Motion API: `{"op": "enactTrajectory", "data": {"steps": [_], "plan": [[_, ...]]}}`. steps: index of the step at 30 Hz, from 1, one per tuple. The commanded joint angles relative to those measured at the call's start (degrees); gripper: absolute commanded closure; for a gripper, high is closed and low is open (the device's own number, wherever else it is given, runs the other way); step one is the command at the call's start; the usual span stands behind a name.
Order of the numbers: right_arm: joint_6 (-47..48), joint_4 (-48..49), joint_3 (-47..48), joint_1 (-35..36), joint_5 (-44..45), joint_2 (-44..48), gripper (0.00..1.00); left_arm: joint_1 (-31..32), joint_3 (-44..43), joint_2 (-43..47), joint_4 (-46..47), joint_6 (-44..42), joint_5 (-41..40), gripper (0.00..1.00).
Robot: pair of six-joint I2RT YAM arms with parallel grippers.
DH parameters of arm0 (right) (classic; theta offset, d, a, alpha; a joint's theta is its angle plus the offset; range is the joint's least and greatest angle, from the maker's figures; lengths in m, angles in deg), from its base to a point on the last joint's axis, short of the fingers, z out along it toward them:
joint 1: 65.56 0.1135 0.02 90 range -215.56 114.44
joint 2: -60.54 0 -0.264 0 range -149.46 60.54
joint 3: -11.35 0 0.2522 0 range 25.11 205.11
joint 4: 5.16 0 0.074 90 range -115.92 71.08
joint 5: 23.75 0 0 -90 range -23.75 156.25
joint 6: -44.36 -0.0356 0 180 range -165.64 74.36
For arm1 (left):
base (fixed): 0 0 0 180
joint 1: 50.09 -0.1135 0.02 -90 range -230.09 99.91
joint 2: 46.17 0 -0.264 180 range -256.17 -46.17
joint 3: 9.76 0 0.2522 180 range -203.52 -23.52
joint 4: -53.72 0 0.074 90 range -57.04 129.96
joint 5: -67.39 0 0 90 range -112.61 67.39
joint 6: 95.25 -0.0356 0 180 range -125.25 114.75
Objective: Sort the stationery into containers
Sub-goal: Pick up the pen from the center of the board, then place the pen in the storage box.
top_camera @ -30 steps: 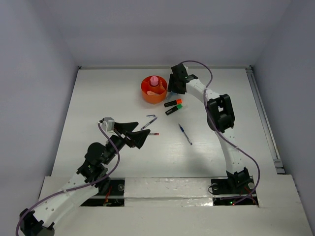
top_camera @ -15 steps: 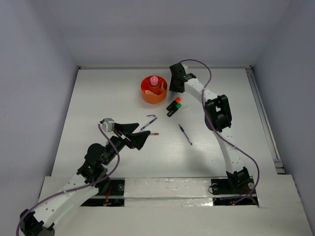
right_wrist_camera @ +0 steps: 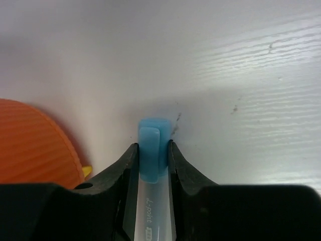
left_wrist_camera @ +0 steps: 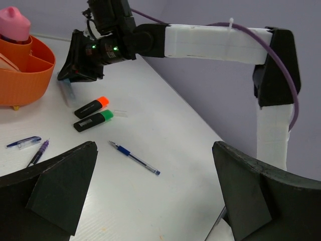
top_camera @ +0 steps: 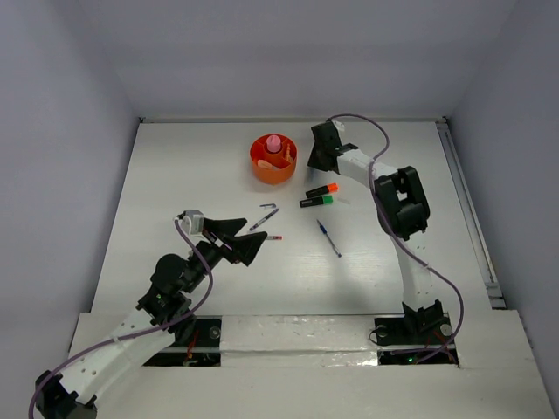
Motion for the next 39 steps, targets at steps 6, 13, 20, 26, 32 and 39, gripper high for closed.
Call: {"op": "enactTrajectory", "data": {"steps": [6,13,20,26,32,39], "plan": [[-2.6,32.1,-17.8,-1.5,-3.7,18.6,1.0,0.0,0.2,-1.2,3.2,-0.6,-1.1,0.01],[-0.1,52.0,-32.2,1.3,-3.2,27.6,1.0,0.0,0.2,-0.8,2.3,-1.2,-5.7,0.01],[8.6,65.8,-32.3,8.0,5.1,23.2,1.0,0.0,0.2,0.3,0.7,-2.5,-8.7,0.01],[12.3,69.9,-29.0,11.0,12.4,18.6,1.0,0.0,0.1,-0.2,0.8,-2.7,-8.9,0.01],[16.3,76.0,-29.8,13.1,17.6,16.3,1.0,0.0,0.0,-1.1,1.4,-2.7,-8.5,0.01],[20.9,80.8,-27.7,15.0,21.3,11.9,1.0,0.0,0.1,-0.8,1.4,-2.9,-8.5,0.01]]}}
